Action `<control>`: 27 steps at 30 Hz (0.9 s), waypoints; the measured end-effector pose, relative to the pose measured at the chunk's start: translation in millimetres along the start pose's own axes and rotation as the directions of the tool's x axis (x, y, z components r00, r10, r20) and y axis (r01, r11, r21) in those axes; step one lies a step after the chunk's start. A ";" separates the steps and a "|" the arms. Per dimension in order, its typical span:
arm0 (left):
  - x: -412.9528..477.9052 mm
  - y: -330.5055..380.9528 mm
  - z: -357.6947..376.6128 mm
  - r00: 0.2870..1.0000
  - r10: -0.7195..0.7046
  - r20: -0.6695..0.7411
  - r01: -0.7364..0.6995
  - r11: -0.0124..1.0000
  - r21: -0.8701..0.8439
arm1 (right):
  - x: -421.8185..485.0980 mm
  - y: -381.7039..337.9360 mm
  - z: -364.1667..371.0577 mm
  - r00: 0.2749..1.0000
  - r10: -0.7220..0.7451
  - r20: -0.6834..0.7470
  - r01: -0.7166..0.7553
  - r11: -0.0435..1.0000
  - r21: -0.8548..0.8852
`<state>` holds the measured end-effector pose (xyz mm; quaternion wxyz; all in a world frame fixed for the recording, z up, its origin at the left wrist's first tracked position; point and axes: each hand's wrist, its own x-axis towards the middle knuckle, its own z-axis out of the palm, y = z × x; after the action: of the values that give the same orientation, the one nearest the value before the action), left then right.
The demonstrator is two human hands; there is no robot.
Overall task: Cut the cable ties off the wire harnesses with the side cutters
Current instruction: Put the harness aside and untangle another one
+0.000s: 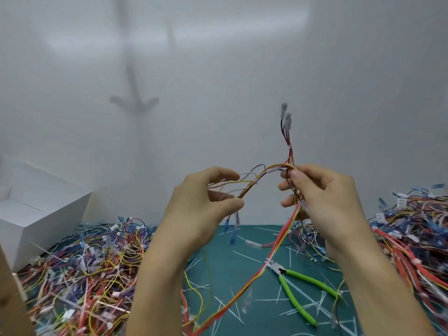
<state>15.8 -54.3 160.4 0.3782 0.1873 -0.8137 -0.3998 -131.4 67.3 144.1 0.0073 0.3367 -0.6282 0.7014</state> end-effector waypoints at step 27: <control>-4.1 -28.5 -42.2 0.960 -0.122 0.253 0.078 0.981 0.178 | 6.7 9.0 -13.8 0.965 -0.078 -0.251 0.065 0.996 -0.061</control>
<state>50.8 -90.6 152.6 0.2292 0.2047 -0.8766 -0.3703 -146.9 74.9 139.6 0.1216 0.2664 -0.6277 0.7213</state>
